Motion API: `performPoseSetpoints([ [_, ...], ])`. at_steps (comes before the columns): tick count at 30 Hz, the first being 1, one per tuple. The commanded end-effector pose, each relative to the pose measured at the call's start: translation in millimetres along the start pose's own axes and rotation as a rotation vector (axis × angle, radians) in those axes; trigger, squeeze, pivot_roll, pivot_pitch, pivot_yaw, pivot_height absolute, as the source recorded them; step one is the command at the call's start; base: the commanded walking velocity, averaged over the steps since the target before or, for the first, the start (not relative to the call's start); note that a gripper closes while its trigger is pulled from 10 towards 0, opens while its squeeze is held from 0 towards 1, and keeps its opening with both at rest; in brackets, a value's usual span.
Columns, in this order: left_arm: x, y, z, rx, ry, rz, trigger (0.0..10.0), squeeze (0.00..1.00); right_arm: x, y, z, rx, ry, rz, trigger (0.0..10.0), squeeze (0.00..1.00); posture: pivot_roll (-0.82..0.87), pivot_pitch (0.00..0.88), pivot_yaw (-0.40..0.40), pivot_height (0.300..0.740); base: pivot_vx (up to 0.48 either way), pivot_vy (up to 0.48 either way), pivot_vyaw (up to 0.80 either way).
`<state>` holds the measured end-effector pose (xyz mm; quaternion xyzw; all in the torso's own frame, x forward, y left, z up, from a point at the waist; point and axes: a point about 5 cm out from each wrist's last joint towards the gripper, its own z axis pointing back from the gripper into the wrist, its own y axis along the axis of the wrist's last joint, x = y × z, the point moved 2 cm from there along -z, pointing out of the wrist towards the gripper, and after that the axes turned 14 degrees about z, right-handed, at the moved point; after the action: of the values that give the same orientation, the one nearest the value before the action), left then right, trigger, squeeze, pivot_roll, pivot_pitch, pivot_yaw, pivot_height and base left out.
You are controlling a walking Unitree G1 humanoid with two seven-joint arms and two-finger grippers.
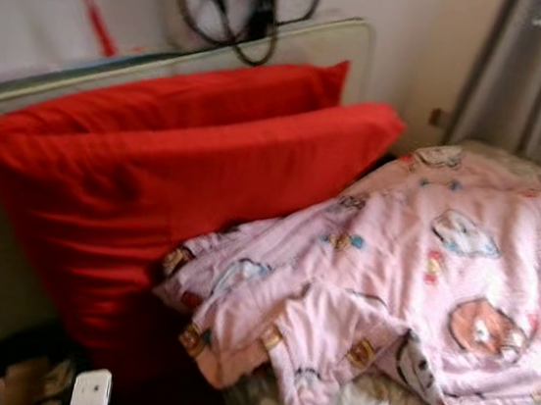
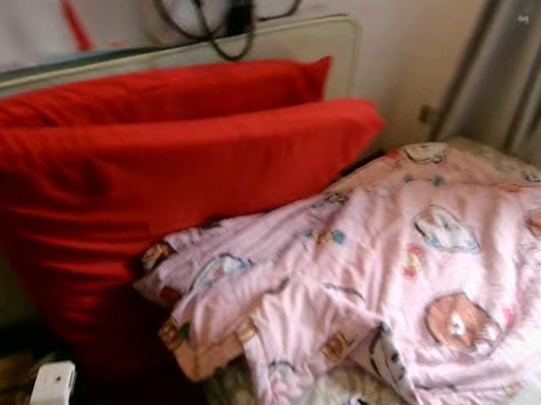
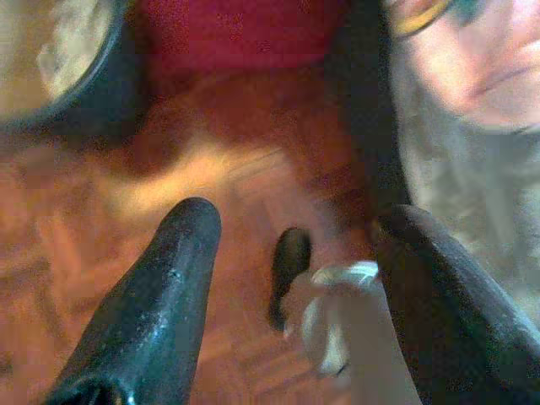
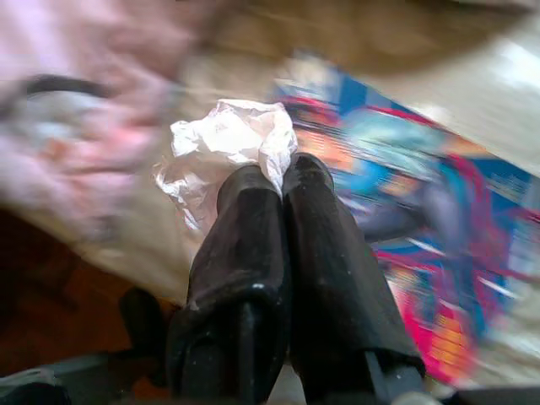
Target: Clean up the room
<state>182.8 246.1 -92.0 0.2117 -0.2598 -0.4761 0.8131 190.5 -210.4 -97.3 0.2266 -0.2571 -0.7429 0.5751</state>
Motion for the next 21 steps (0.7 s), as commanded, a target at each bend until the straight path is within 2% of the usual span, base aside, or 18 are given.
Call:
performPoseSetpoints([
  [1, 0.9, 1, -0.5, -0.006, -0.002, 0.004, 10.0, 0.0, 0.9, -7, 1.4, -0.026, -0.001, -0.019, 10.0, 0.0, 0.0, 0.0, 0.001, 0.74, 0.0, 0.0, 0.0],
  [6, -0.9, 0, -0.1, -0.011, 0.002, 0.008, 10.0, 0.0, 2.3, -7, 1.6, -0.025, -0.008, -0.036, 10.0, 0.0, 0.0, 0.0, 0.003, 0.74, 0.0, 0.0, 0.0],
  [21, 10.7, -2, -2.9, -0.018, -0.014, 0.011, 10.0, 0.0, 7.4, -7, 1.9, -0.028, -0.009, -0.035, 10.0, 0.0, 0.0, 0.0, -0.002, 0.74, 0.0, 0.251, 0.0],
])
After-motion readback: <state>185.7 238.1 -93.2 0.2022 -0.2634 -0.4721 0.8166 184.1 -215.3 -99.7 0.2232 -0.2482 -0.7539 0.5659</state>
